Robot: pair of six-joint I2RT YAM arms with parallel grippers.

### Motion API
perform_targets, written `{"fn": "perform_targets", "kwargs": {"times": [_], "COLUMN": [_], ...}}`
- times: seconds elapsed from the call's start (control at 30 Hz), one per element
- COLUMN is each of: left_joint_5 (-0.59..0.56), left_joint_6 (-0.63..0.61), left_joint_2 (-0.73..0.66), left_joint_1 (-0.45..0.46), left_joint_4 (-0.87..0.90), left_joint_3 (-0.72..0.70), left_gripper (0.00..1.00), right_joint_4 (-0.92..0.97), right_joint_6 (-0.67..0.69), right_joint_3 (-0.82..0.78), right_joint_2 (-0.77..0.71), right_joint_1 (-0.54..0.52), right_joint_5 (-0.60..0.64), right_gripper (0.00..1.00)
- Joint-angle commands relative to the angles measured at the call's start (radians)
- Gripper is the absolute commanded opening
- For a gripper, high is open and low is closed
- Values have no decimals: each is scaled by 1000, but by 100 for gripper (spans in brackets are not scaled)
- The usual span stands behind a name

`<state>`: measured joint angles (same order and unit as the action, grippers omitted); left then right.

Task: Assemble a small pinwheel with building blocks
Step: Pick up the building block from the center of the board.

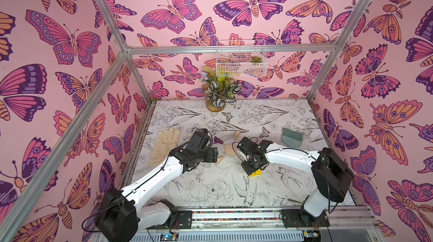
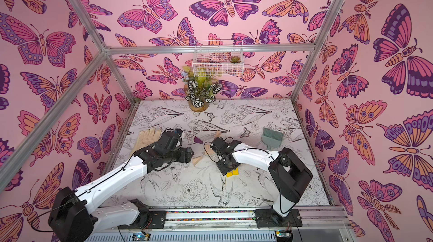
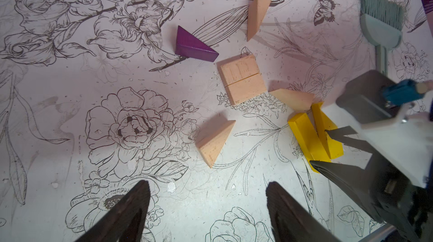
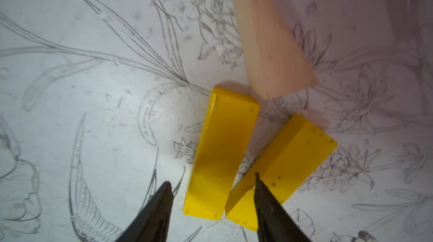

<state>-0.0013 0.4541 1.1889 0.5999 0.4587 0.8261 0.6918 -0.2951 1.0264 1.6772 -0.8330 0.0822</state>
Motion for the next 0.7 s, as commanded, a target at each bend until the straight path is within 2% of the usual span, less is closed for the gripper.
{"fn": "perform_targets", "kwargs": {"times": [0.0, 0.17, 0.37, 0.53, 0.67], "left_joint_5": [-11, -9, -11, -7, -11], "left_joint_6": [5, 27, 30, 23, 25], "left_joint_2": [-25, -39, -35, -28, -29], "left_joint_1": [-9, -9, -10, -10, -9], "left_joint_4": [3, 3, 2, 4, 4], "left_joint_3": [-44, -69, -67, -64, -63], "left_gripper": [81, 82, 82, 82, 82], "right_joint_4": [-44, -67, -90, -76, -26], "right_joint_6": [-116, -134, -155, -187, -228], "right_joint_3": [-12, -9, -28, -16, 42], "right_joint_2": [-20, 19, 52, 17, -16], "right_joint_1": [-8, -8, -9, -17, -48], "right_joint_5": [43, 33, 14, 7, 10], "right_gripper": [58, 54, 42, 29, 26]}}
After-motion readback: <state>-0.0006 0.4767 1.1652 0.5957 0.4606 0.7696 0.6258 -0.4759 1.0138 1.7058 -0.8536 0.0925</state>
